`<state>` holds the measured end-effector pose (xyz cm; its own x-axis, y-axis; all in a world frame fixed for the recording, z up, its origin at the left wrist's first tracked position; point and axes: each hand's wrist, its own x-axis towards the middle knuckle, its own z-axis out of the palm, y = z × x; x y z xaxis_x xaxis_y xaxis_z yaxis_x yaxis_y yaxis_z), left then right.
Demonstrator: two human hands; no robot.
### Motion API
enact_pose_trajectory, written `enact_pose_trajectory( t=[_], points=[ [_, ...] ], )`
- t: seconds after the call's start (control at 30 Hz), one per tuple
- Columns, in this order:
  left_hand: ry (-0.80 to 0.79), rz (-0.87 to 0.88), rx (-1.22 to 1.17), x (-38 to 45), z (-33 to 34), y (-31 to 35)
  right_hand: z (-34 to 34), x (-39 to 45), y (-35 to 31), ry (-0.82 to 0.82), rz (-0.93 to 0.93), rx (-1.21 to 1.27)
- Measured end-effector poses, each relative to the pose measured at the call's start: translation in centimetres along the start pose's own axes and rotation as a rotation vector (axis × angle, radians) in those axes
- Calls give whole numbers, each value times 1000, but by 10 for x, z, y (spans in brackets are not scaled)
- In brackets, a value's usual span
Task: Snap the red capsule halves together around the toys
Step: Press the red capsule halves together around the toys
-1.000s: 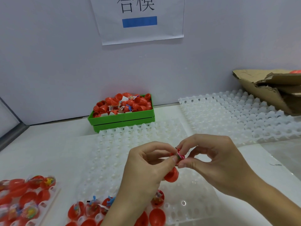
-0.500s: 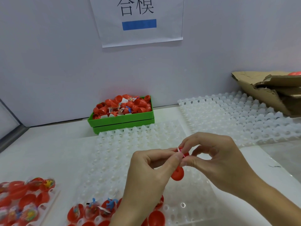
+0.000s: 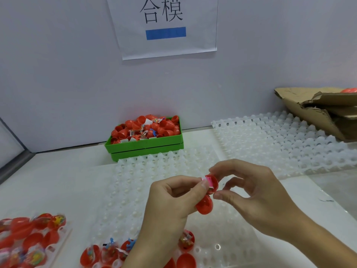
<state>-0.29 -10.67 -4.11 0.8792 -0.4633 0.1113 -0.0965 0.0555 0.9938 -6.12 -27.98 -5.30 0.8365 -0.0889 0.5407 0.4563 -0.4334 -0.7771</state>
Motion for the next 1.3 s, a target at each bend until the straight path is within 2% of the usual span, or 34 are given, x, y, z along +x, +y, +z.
enact_pose_trajectory(
  t=[0.17,0.33,0.6,0.83,1.17,1.3],
  points=[
    [-24,2,15,1,-2,1,5,-2,1,17,-40,-60],
    [-49,50,107,2,-4,1,7,-2,3,-9,-193,-221],
    [-109,86,98,1,-6,3,4,0,4,116,-206,-191],
    [104,245,80,3,0,1,1,1,3,160,-269,-374],
    [281,582,456,-1,9,-7,15,-6,2,150,-373,-657],
    [293,556,374,1,6,-9,18,-6,2,209,-390,-663]
  ],
)
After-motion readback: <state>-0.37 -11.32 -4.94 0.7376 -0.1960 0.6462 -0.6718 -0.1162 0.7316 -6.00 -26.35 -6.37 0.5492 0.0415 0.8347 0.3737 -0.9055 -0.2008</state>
